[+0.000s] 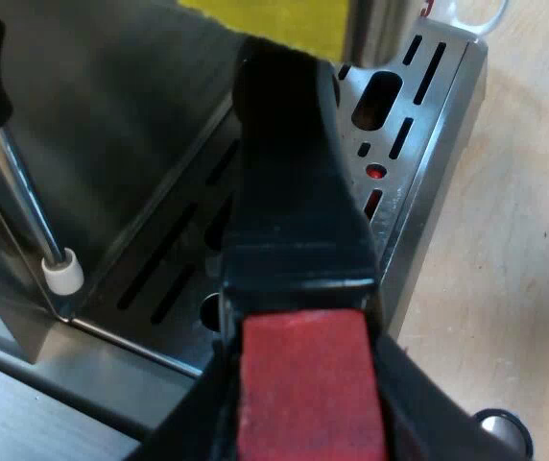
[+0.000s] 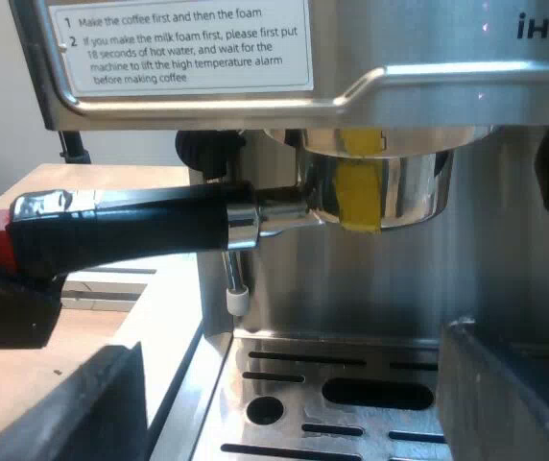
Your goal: Put the handle in the coffee machine
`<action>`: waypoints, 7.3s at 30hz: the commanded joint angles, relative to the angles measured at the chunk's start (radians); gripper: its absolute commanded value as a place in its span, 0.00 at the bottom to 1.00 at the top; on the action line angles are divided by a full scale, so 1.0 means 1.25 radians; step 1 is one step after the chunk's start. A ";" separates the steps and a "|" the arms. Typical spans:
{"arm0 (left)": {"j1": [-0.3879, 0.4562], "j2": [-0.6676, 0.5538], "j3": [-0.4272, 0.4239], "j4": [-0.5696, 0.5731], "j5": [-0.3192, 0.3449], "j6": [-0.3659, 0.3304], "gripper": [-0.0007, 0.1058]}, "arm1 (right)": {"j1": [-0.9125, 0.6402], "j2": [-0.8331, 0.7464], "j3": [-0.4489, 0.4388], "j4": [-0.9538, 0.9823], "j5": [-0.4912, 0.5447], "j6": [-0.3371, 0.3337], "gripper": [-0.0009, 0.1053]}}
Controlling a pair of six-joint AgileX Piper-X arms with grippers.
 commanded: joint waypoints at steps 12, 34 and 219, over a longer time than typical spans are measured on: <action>0.000 -0.071 -0.013 0.007 0.221 0.027 0.01 | -0.005 -0.004 -0.002 -0.005 0.005 -0.013 0.61; -0.003 -0.008 -0.013 -0.015 0.242 0.019 0.01 | -0.005 -0.004 -0.002 -0.005 0.005 -0.013 0.61; 0.123 -0.056 -0.013 0.043 0.140 0.059 0.63 | -0.284 0.341 -0.088 -0.842 -0.273 -0.432 0.43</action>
